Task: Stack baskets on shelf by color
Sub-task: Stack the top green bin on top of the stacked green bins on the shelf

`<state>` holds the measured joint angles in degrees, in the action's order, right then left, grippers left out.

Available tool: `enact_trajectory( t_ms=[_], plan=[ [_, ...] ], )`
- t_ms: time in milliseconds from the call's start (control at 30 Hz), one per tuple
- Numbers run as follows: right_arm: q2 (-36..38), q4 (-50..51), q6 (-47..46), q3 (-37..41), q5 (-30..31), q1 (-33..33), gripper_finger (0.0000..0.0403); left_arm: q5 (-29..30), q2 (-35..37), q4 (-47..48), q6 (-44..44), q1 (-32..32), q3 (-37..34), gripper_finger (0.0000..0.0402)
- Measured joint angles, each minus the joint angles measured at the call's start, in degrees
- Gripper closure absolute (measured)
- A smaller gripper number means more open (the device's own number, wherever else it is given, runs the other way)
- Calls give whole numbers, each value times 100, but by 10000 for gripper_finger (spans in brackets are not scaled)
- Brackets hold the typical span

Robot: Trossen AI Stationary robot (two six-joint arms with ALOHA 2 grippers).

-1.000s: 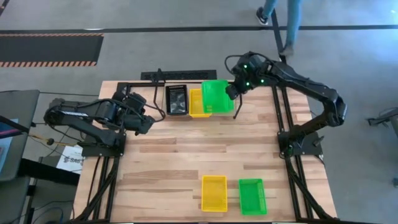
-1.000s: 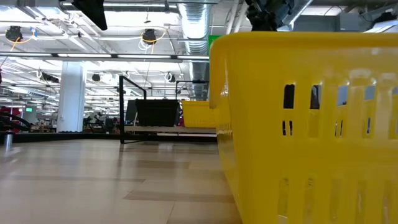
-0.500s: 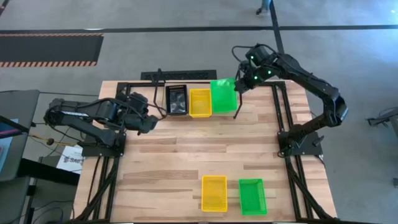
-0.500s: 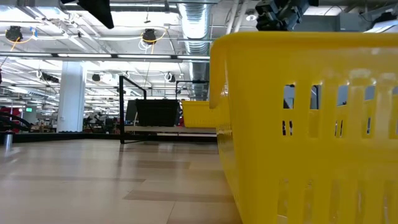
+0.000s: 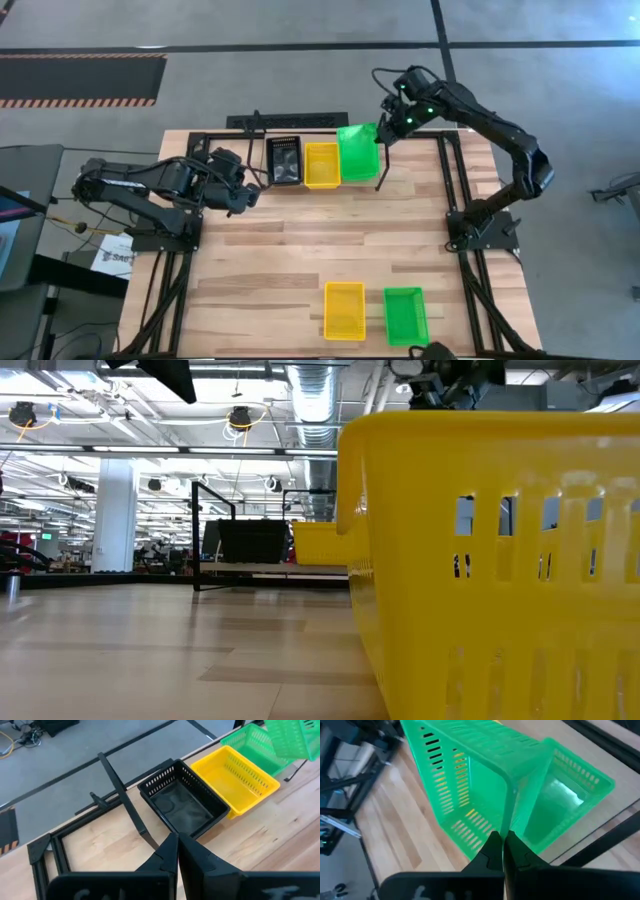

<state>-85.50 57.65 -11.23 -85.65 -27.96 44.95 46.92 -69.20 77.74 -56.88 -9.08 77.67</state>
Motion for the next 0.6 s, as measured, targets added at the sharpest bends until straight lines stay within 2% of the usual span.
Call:
enact_trajectory(
  t_ms=[333, 600],
  plan=[
    [-911, -1, 291, 4, -7, -32, 403, -15, -125, -81, 43, 2, 0, 401],
    [-1042, -151, 269, 3, 2, 26, 403, -18, -125, -94, 52, 2, 0, 401]
  ],
)
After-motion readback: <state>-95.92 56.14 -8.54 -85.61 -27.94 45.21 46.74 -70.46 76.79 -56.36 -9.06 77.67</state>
